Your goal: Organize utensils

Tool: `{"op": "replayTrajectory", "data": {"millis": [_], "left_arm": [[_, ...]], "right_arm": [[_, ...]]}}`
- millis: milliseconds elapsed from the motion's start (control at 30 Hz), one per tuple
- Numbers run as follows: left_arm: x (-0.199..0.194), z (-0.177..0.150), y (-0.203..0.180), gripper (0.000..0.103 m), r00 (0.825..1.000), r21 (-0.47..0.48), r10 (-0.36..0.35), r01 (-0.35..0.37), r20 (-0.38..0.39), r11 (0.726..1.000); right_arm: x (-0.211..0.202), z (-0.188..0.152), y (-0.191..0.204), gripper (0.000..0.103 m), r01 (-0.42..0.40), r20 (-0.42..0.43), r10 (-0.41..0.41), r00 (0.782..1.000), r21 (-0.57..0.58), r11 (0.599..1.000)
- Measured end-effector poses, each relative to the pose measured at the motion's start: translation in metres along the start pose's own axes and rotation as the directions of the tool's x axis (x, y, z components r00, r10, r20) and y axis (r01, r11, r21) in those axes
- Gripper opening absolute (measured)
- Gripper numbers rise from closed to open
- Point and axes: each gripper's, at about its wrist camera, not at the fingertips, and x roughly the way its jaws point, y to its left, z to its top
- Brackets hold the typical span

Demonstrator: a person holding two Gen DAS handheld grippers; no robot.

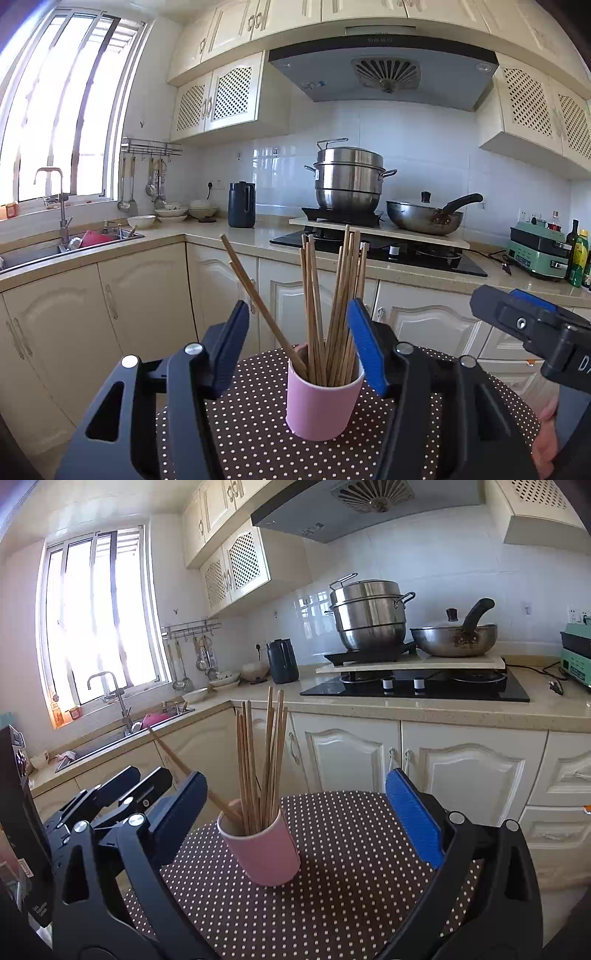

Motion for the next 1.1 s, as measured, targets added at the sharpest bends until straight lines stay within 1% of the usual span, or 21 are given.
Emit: {"op": "replayTrajectory", "data": {"millis": [67,100,233,267,400,567,667,733,833,933,1100], "left_arm": [[-0.014,-0.002,0.000,0.063,1.000,0.004,0.004,-0.004,-0.002,1.000],[-0.021,-0.003,0.001,0.063,1.000,0.002,-0.001,0.001,-0.006,1.000],[-0.049,-0.010,0.003,0.065,1.000,0.005,0.003,-0.003,-0.024,1.000],[-0.054,-0.011,0.003,0.066,1.000,0.007,-0.002,0.002,-0.027,1.000],[-0.075,-0.018,0.006,0.067,0.999,0.009,0.005,-0.005,-0.043,1.000],[-0.085,-0.026,0.009,0.068,0.997,0.016,0.020,-0.019,-0.069,1.000],[-0.090,-0.030,0.011,0.068,0.997,0.010,0.031,-0.030,-0.075,0.999],[-0.092,-0.031,0.011,0.068,0.997,0.011,0.013,-0.012,-0.080,1.000],[-0.093,-0.031,0.010,0.068,0.997,0.026,0.023,-0.021,-0.076,0.999],[-0.096,-0.032,0.010,0.068,0.997,0.025,0.009,-0.007,-0.078,1.000],[-0.099,-0.032,0.009,0.068,0.998,0.028,0.003,-0.001,-0.069,1.000]], "right_arm": [[-0.015,-0.007,0.006,0.096,0.009,0.005,-0.009,1.000,-0.010,1.000],[-0.021,-0.010,0.009,0.096,0.023,0.009,-0.023,1.000,-0.021,1.000],[-0.052,-0.028,0.025,0.097,0.079,0.081,-0.073,0.994,-0.081,0.994],[-0.057,-0.030,0.028,0.097,0.084,0.082,-0.077,0.994,-0.085,0.993],[-0.071,-0.039,0.034,0.097,0.050,0.039,-0.048,0.998,-0.037,0.998],[-0.082,-0.049,0.036,0.097,0.077,0.034,-0.076,0.997,-0.017,0.997],[-0.082,-0.054,0.034,0.097,0.080,0.005,-0.080,0.997,-0.007,0.997],[-0.080,-0.060,0.032,0.097,0.067,-0.008,-0.067,0.998,0.000,0.998],[-0.078,-0.065,0.029,0.097,0.087,-0.026,-0.087,0.996,0.010,0.996],[-0.077,-0.068,0.027,0.097,0.097,-0.039,-0.096,0.995,0.018,0.995],[-0.082,-0.067,0.029,0.097,0.103,-0.038,-0.103,0.994,0.009,0.995]]}}
